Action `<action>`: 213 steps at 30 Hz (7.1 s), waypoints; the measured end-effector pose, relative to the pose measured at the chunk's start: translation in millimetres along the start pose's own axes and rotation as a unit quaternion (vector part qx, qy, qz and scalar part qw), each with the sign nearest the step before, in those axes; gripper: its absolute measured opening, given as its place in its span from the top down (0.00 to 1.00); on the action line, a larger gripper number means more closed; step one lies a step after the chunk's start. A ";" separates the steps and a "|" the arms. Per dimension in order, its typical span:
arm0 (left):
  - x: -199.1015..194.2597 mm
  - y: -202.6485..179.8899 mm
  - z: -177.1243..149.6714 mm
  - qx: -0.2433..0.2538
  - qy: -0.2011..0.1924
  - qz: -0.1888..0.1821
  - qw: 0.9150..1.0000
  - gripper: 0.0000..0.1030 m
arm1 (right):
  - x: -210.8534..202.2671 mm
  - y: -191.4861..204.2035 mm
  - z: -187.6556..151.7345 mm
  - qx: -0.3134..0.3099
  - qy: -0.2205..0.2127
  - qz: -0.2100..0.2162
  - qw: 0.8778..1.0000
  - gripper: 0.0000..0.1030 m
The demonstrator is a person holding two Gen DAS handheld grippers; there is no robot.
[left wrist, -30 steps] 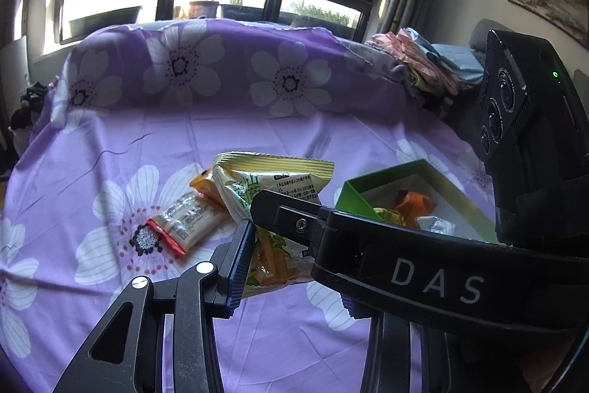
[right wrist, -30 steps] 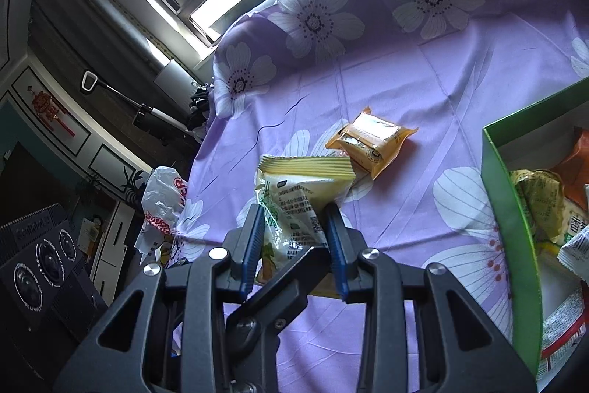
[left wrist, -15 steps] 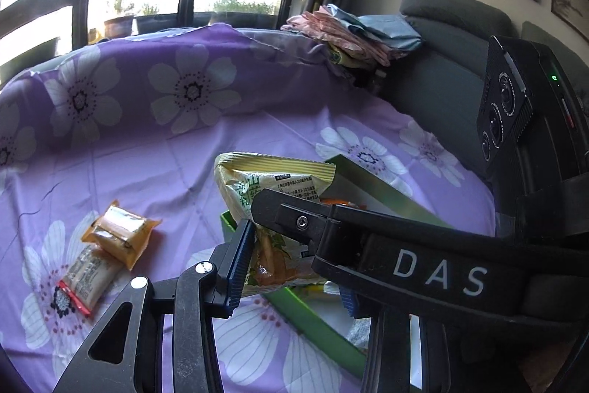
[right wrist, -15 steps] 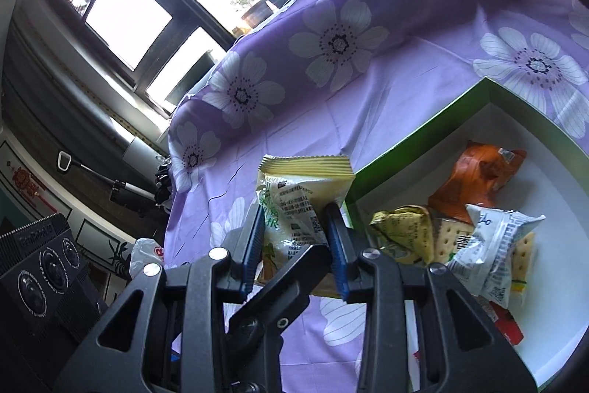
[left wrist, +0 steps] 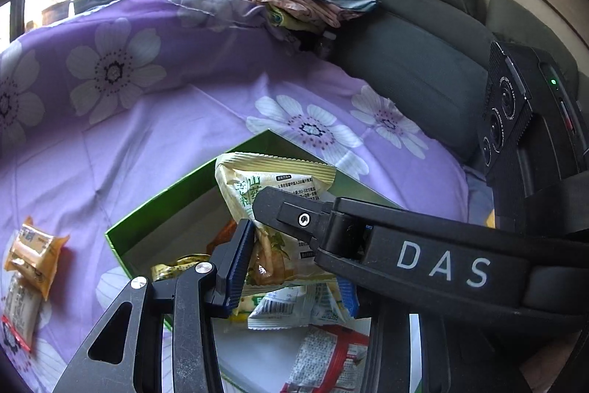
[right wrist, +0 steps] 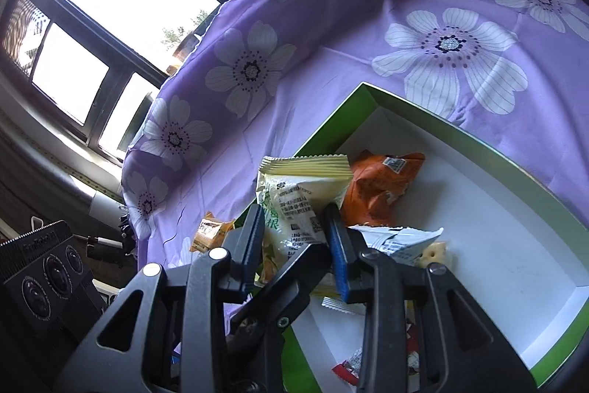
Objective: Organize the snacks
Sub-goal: 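Carry the yellow-green packet into the green box and release it, then move the open right tool over the red-ended white bar, then close the right tool on the red-ended white bar and lift it, then carry the white bar into the green box and open the right tool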
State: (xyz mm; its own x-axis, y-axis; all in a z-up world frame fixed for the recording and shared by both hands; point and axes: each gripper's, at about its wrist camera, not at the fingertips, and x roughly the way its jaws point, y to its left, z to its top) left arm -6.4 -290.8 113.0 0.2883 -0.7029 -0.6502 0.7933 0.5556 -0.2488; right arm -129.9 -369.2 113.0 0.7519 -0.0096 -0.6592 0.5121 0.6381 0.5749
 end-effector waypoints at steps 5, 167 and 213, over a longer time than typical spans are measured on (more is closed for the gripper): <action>14.7 -1.2 -1.7 -0.011 0.015 -0.025 1.000 0.59 | 0.9 -12.5 2.5 0.025 -0.001 -0.028 0.999 0.66; -114.0 73.3 -61.7 -0.161 -0.052 0.176 0.970 0.60 | 34.3 119.7 -68.1 -0.182 0.065 0.027 0.981 0.59; -26.8 0.3 -9.2 -0.095 0.028 0.022 0.995 0.52 | -32.0 -13.9 -1.6 0.010 -0.046 -0.110 0.993 0.24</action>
State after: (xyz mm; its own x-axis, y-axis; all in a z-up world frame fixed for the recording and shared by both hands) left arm -18.9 -267.7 123.7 0.2858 -0.6528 -0.7016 0.6640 0.6628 -0.3462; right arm -161.7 -376.6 125.3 0.6555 -0.2182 -0.7230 0.6754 0.5977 0.4320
